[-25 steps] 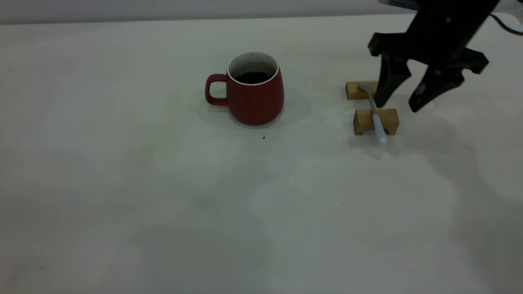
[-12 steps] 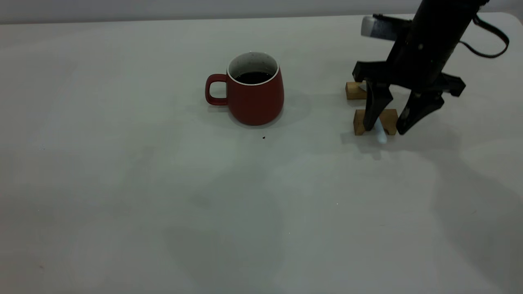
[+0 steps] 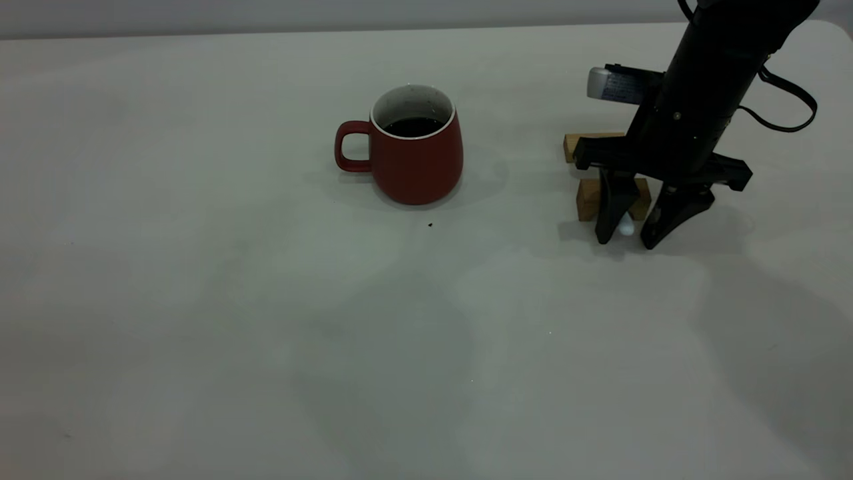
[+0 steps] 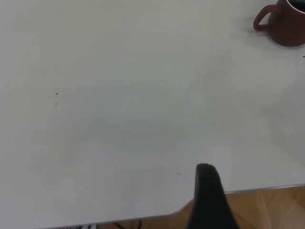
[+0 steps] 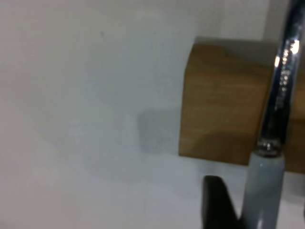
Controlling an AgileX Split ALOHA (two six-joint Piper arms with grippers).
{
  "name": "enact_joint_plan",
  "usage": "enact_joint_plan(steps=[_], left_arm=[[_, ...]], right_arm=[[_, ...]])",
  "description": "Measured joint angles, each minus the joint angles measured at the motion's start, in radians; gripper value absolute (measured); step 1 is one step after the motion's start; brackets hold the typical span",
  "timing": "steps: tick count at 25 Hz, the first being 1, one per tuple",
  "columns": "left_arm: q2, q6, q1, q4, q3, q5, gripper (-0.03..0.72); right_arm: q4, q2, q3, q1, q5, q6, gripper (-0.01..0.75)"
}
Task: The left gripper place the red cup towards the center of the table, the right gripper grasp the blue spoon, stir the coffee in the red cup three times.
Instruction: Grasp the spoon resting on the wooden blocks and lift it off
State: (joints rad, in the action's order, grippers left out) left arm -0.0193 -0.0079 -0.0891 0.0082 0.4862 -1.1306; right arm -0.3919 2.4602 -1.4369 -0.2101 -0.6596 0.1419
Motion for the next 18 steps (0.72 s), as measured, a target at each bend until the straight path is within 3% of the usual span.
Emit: enact_joint_plan(steps=[5, 13, 18], left_arm=[[0.000, 0.000, 0.000, 0.000, 0.000, 0.000, 0.558], [0.000, 0.000, 0.000, 0.000, 0.000, 0.000, 0.558], [0.000, 0.000, 0.000, 0.000, 0.000, 0.000, 0.558]], right_arm=[[0.000, 0.000, -0.001, 0.000, -0.031, -0.003, 0.126], [0.041, -0.105, -0.001, 0.000, -0.062, -0.004, 0.126], [0.092, -0.179, -0.031, -0.038, -0.208, 0.000, 0.126]])
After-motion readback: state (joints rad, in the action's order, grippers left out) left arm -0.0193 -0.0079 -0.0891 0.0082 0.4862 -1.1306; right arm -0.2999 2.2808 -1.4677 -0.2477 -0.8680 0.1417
